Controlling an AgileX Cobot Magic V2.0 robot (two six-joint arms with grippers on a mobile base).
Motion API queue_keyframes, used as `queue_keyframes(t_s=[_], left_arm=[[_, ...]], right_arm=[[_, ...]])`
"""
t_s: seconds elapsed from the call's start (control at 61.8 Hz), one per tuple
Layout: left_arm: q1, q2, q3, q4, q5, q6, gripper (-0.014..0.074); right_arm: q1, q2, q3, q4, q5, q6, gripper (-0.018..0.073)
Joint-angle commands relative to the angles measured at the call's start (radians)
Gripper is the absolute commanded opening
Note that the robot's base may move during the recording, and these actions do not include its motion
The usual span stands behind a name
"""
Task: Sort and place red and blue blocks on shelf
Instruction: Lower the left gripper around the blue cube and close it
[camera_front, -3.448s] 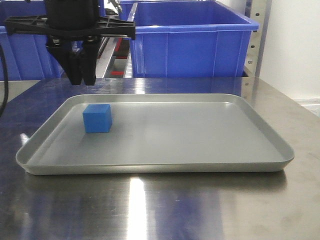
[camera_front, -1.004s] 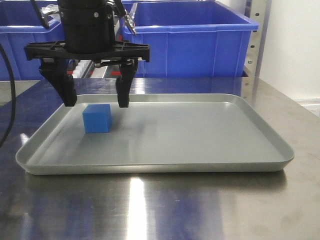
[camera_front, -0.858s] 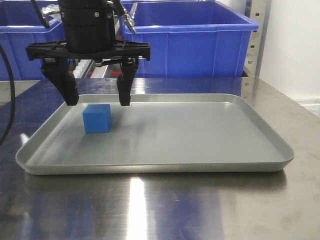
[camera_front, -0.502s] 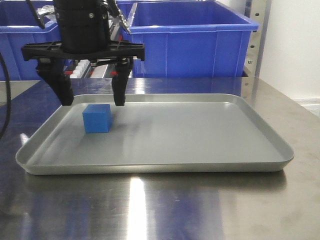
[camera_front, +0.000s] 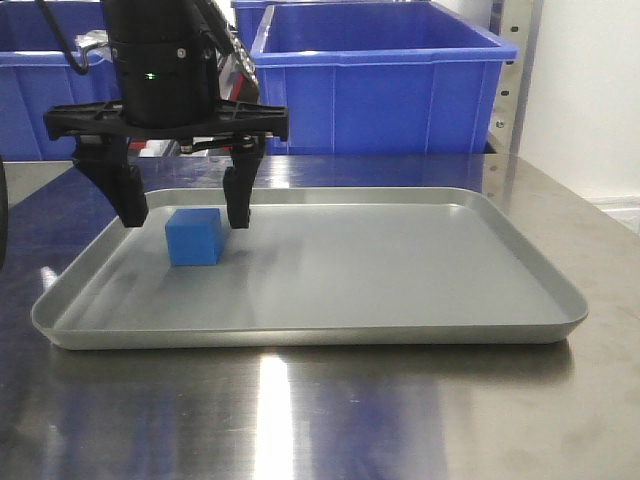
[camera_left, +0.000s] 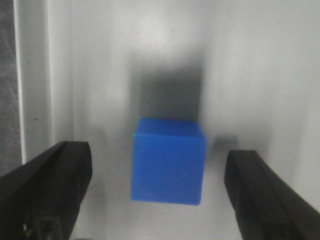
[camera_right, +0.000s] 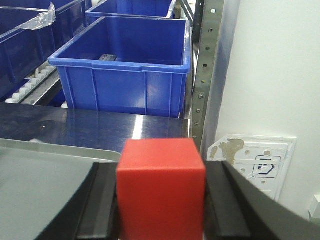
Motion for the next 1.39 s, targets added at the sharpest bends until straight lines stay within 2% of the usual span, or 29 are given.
queue_keyframes(t_s=[0.0,0.842,1.052,1.279,1.376], left_arm=[[-0.004,-0.05,-0.017,0.005,-0.018,-0.003,0.0573],[-0.022,-0.016,-0.005,0.005,-0.037,-0.004,0.0557],[-0.018,-0.016,-0.005,0.005,-0.037,-0.008,0.0417],[-0.018,-0.03,-0.005,0.001,-0.039,-0.008,0.0124],[-0.018,-0.059,-0.005,-0.024,-0.037,-0.003,0.0124]], right_arm=[[-0.004,0.006,-0.029,0.0,-0.092,-0.007,0.0057],[-0.004,0.006,-0.029,0.0,-0.092,-0.007,0.0057],[-0.004,0.006,-0.029,0.0,-0.092,-0.007,0.0057],[-0.004,0.006,-0.029,0.0,-0.092,-0.007,0.0057],[-0.004,0.006,-0.029,0.0,-0.092,-0.007,0.0057]])
